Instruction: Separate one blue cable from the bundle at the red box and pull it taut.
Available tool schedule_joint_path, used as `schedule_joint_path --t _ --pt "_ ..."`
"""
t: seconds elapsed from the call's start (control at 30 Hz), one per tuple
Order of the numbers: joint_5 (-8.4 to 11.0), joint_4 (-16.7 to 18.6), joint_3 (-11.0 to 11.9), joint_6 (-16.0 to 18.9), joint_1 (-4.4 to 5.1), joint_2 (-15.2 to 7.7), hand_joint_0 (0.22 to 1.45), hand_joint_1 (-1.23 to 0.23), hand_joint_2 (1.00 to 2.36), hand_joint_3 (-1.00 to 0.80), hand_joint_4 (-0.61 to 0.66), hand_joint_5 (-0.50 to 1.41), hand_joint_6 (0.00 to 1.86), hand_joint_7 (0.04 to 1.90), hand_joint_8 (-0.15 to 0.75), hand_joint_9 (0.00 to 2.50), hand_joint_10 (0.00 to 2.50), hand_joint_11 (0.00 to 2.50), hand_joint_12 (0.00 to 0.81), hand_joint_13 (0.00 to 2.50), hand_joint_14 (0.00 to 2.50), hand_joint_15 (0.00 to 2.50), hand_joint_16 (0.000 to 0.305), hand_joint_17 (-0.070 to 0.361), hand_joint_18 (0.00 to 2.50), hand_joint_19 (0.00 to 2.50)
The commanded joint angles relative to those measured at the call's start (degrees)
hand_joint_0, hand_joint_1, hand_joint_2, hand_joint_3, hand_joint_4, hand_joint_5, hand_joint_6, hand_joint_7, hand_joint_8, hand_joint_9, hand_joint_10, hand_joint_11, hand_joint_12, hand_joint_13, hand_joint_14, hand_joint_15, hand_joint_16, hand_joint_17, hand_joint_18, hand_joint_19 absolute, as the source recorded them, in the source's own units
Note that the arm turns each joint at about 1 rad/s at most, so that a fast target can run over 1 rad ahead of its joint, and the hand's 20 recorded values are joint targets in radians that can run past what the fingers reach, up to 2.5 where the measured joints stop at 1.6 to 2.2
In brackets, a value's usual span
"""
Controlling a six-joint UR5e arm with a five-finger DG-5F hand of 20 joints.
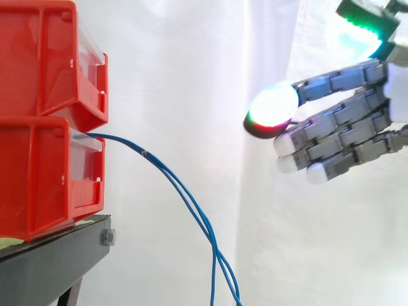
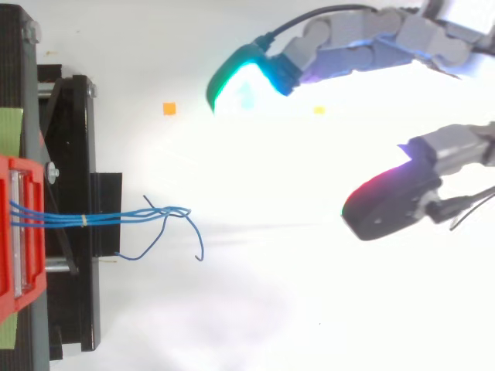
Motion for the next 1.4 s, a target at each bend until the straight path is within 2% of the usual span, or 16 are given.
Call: schedule_joint_path --t 0.0,0.03,0.13,0.2,0.47,0.57,0.6,0.77,0.9,1.0,1.07,1.13,1.27,1.3,1.37 --pt "0.55 0.39 1.27 -2.00 -0.06 -1.38 0.56 -0.60 1.00 -0.50 0.20 -0.23 0.50 0.74 0.293 0.50 0.01 0.27 0.351 0.49 0.01 0.19 0.048 0.107 0.40 0.38" --pt "2.05 0.83 1.27 -4.90 0.11 -1.38 0.56 -0.60 1.00 -0.50 0.20 -0.23 0.50 0.74 0.293 0.50 0.01 0.26 0.352 0.49 0.01 0.18 0.048 0.107 0.40 0.38" --pt "3.72 1.45 1.27 -8.06 0.11 -1.38 0.56 -0.60 1.00 -0.50 0.20 -0.23 0.50 0.74 0.293 0.49 0.01 0.26 0.352 0.49 0.01 0.19 0.048 0.107 0.40 0.38" --pt "3.81 1.80 1.27 -9.38 0.20 -1.38 0.56 -0.60 1.00 -0.50 0.20 -0.23 0.50 0.74 0.293 0.49 0.01 0.27 0.352 0.49 0.01 0.19 0.047 0.107 0.40 0.38" --pt "4.42 3.29 1.27 -11.05 0.64 -2.00 0.56 -0.60 1.00 -0.50 0.20 -0.23 0.50 0.74 0.293 0.48 0.01 0.25 0.353 0.48 0.01 0.19 0.048 0.107 0.40 0.38" --pt "4.51 3.38 1.27 -10.87 0.73 -2.70 0.56 -0.60 1.00 -0.50 0.21 -0.23 0.50 0.74 0.295 0.49 0.01 0.26 0.353 0.48 0.01 0.19 0.047 0.107 0.40 0.38" --pt "4.42 4.17 1.88 -10.61 0.73 -3.93 0.56 -0.60 1.00 -0.50 0.21 -0.23 0.50 0.74 0.294 0.49 0.01 0.26 0.353 0.48 0.01 0.19 0.047 0.107 0.40 0.38" --pt "4.33 4.70 3.82 -10.26 0.82 -5.96 0.57 -0.60 1.00 -0.50 0.21 -0.22 0.50 0.74 0.294 0.49 0.01 0.26 0.353 0.49 0.01 0.19 0.048 0.107 0.40 0.38" --pt "3.37 5.05 5.40 -9.64 0.90 -8.24 0.56 -0.59 1.00 -0.50 0.21 -0.22 0.50 0.74 0.294 0.48 0.01 0.26 0.355 0.48 0.01 0.19 0.048 0.107 0.41 0.38" --pt "3.45 5.84 5.40 -9.38 1.25 -8.24 0.55 -0.53 1.00 -0.50 0.21 -0.22 0.50 0.74 0.299 0.48 0.01 0.26 0.357 0.48 0.01 0.19 0.049 0.109 0.40 0.39" --pt "3.54 6.54 5.40 -9.73 1.61 -8.24 0.53 -0.40 1.00 -0.50 0.22 -0.22 0.50 0.74 0.305 0.48 0.01 0.26 0.364 0.47 0.01 0.20 0.051 0.114 0.38 0.40" --pt "3.63 6.90 5.40 -10.26 1.87 -8.59 0.53 -0.38 1.00 -0.50 0.22 -0.22 0.50 0.74 0.304 0.48 0.01 0.26 0.365 0.47 0.01 0.20 0.051 0.115 0.38 0.40" --pt "4.42 7.60 7.07 -10.00 2.05 -12.37 0.52 -0.33 1.00 -0.50 0.22 -0.22 0.50 0.75 0.310 0.48 0.01 0.26 0.371 0.47 0.01 0.21 0.053 0.118 0.38 0.40" --pt "4.25 7.42 9.27 -8.33 2.05 -14.66 0.51 -0.35 1.00 -0.50 0.23 -0.22 0.50 0.75 0.314 0.48 0.01 0.26 0.374 0.47 0.01 0.21 0.053 0.120 0.38 0.40" --pt "3.72 7.07 10.76 -6.48 2.05 -15.27 0.49 -0.36 1.00 -0.50 0.23 -0.22 0.50 0.74 0.318 0.48 0.01 0.26 0.382 0.48 0.01 0.21 0.055 0.123 0.39 0.41"
